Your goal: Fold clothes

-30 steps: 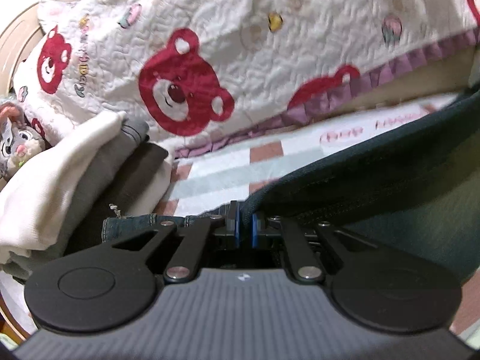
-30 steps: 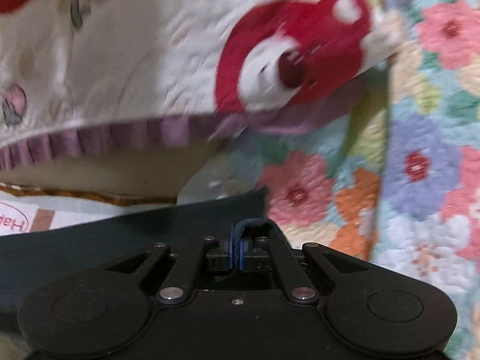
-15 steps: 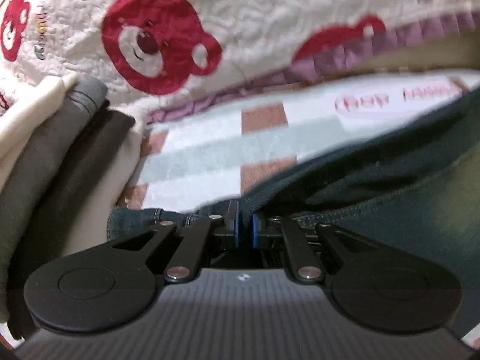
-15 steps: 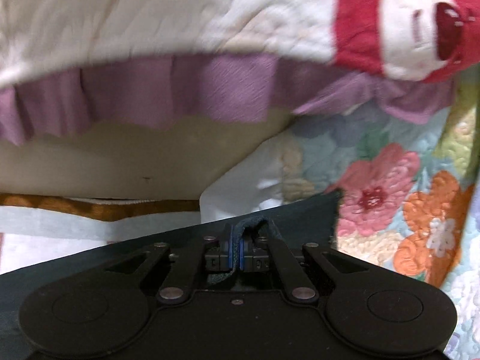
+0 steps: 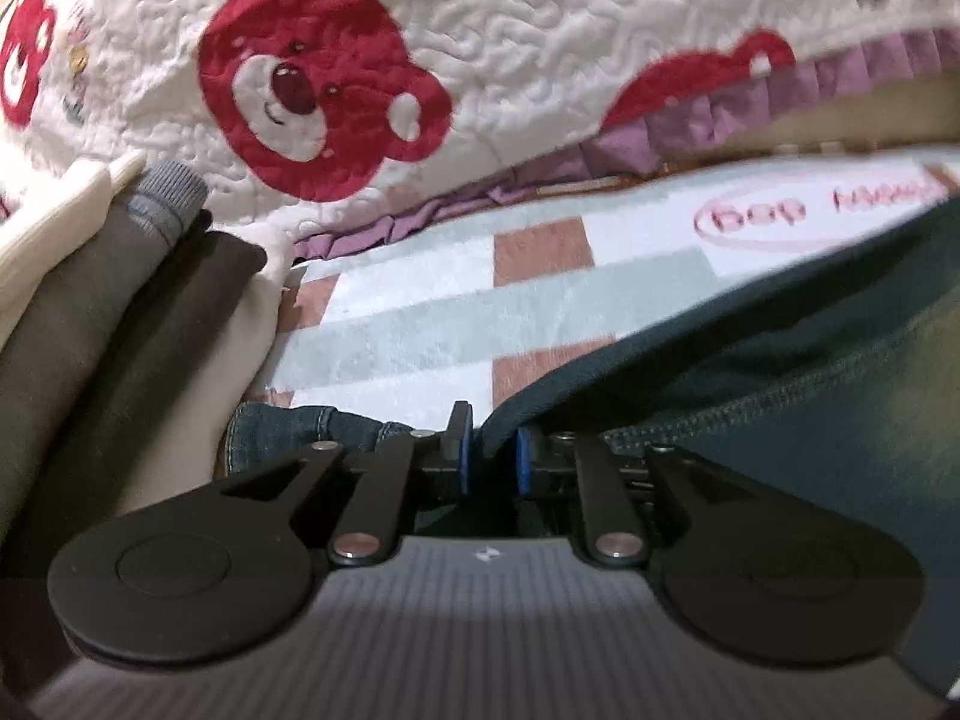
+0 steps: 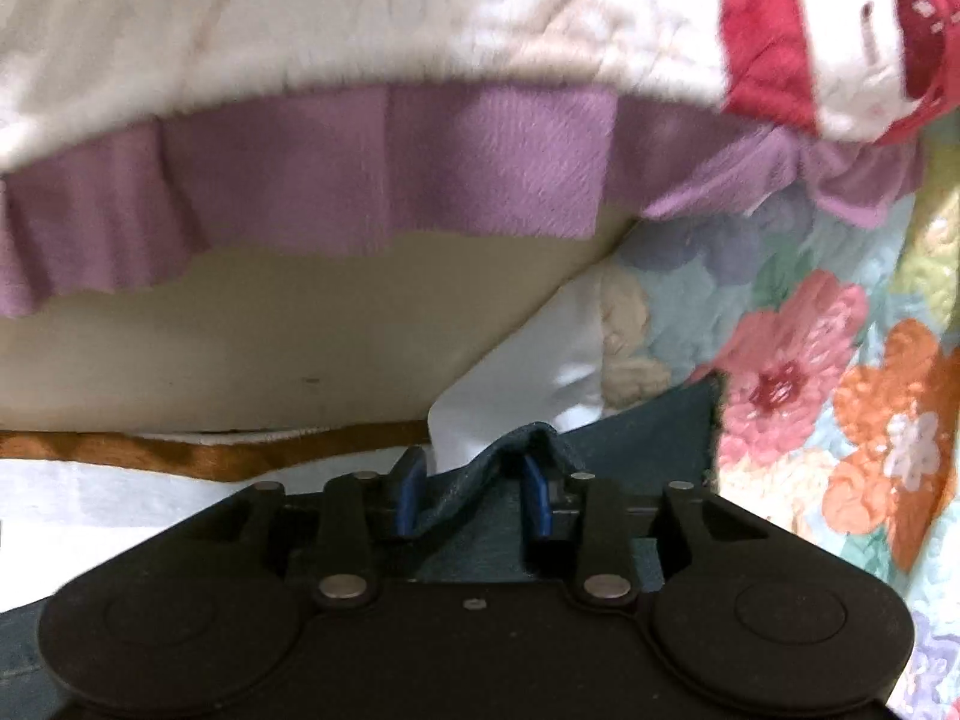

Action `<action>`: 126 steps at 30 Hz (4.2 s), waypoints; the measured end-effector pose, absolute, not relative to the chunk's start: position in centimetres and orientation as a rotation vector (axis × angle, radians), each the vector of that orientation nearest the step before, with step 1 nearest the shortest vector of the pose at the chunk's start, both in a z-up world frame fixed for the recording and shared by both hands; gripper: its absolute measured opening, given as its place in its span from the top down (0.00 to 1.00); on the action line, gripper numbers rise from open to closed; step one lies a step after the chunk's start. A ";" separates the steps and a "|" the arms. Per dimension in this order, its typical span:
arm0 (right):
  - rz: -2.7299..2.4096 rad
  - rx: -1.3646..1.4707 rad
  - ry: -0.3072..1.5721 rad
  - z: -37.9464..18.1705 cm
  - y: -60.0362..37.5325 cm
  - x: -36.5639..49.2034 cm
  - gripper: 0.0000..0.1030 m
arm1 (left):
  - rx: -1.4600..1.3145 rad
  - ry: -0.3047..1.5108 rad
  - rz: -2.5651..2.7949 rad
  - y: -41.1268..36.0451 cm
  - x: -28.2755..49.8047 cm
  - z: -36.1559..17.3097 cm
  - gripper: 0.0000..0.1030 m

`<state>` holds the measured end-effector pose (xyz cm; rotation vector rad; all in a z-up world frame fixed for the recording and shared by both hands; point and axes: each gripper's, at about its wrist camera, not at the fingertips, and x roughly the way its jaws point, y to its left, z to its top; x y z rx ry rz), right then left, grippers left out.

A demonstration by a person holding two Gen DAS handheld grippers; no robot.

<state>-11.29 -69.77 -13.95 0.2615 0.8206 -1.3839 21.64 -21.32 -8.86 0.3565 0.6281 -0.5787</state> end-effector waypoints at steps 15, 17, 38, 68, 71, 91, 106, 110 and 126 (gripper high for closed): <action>-1.364 0.386 0.428 -8.7 -64.8 -13.6 0.34 | 0.077 0.683 -0.706 -16.5 21.6 -5.8 0.53; -1.412 0.396 0.391 -8.7 -63.6 -13.0 0.31 | 0.092 0.664 -0.664 -15.8 21.5 -5.1 0.46; -0.668 0.274 0.697 -13.3 -43.4 -8.6 0.32 | -0.051 0.991 -0.467 -8.6 13.7 -8.0 0.41; -0.192 0.007 0.626 -15.4 -25.7 0.2 0.40 | -0.259 0.756 -0.388 -10.4 13.4 -9.3 0.86; -0.156 -0.002 0.669 -16.4 -25.9 0.9 0.40 | -0.391 0.824 -0.381 -8.9 14.2 -10.6 0.86; -0.054 0.136 0.682 -16.7 -26.0 0.9 0.73 | -0.790 0.929 -0.380 -6.5 17.9 -16.0 0.71; -0.026 0.361 0.594 -13.6 -26.8 0.9 0.70 | -0.658 0.871 -0.466 -3.9 16.6 -9.2 0.86; 0.036 0.389 0.605 -12.9 -24.9 0.6 0.70 | -0.582 0.854 -0.433 -1.9 14.8 -7.5 0.86; 0.078 0.363 0.712 -15.0 -16.4 1.3 0.63 | -0.349 0.854 -0.229 2.3 11.4 -7.0 0.79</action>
